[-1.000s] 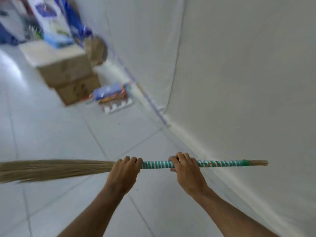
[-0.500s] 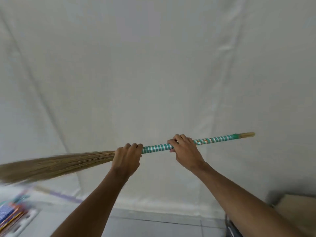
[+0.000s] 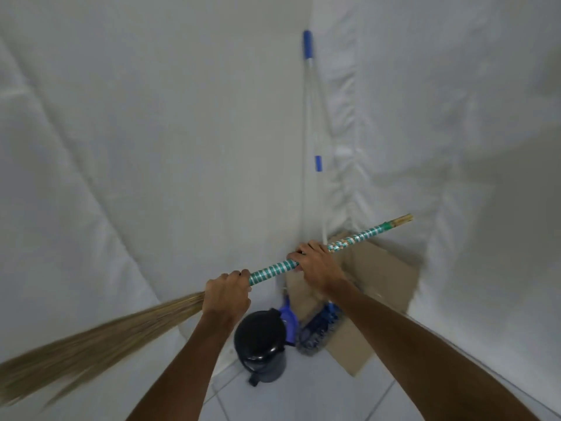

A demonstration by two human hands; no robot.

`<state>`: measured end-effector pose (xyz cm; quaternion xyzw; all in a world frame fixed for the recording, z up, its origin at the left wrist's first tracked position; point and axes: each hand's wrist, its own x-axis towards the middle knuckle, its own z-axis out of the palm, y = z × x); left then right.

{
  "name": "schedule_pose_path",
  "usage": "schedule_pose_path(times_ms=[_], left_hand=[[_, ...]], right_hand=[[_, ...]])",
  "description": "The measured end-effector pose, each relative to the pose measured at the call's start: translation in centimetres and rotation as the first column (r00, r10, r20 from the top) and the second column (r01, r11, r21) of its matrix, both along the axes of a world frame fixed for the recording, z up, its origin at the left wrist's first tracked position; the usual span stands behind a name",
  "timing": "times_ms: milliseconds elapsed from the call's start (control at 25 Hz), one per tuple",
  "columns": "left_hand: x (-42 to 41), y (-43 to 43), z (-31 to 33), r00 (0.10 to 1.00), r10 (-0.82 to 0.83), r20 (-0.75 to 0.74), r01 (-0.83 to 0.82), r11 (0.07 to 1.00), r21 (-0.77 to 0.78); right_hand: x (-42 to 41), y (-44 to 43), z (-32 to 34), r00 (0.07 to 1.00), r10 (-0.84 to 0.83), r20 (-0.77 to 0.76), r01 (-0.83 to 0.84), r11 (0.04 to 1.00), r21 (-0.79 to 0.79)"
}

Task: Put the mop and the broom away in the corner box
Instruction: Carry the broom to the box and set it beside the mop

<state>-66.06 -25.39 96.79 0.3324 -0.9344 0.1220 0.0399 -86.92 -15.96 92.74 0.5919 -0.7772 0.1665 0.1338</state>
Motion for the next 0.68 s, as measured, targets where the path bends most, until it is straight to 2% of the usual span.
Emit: schedule_pose_path(times_ms=[120, 280, 520, 680], left_hand=[[-9.9, 2.8, -2.9, 0.998, -0.065, 0.011, 0.064, 0.993, 0.095], [-20.9, 4.4, -8.9, 0.992, -0.096, 0.083, 0.075, 0.972, 0.222], [-35.2, 0.2, -20.0, 0.981, -0.066, 0.181, -0.004, 0.931, 0.364], [-44.5, -3.8, -26.9, 0.969, 0.006, 0.247, -0.13, 0.864, 0.486]], right_hand=[[-9.1, 3.9, -2.6, 0.989, -0.119, 0.09, 0.11, 0.989, 0.102], [-19.7, 5.6, -8.6, 0.963, -0.206, 0.175, 0.156, 0.953, 0.261], [-33.5, 0.6, -20.1, 0.926, -0.24, 0.292, 0.079, 0.878, 0.472], [-43.0, -4.8, -27.1, 0.907, -0.254, 0.336, 0.025, 0.829, 0.559]])
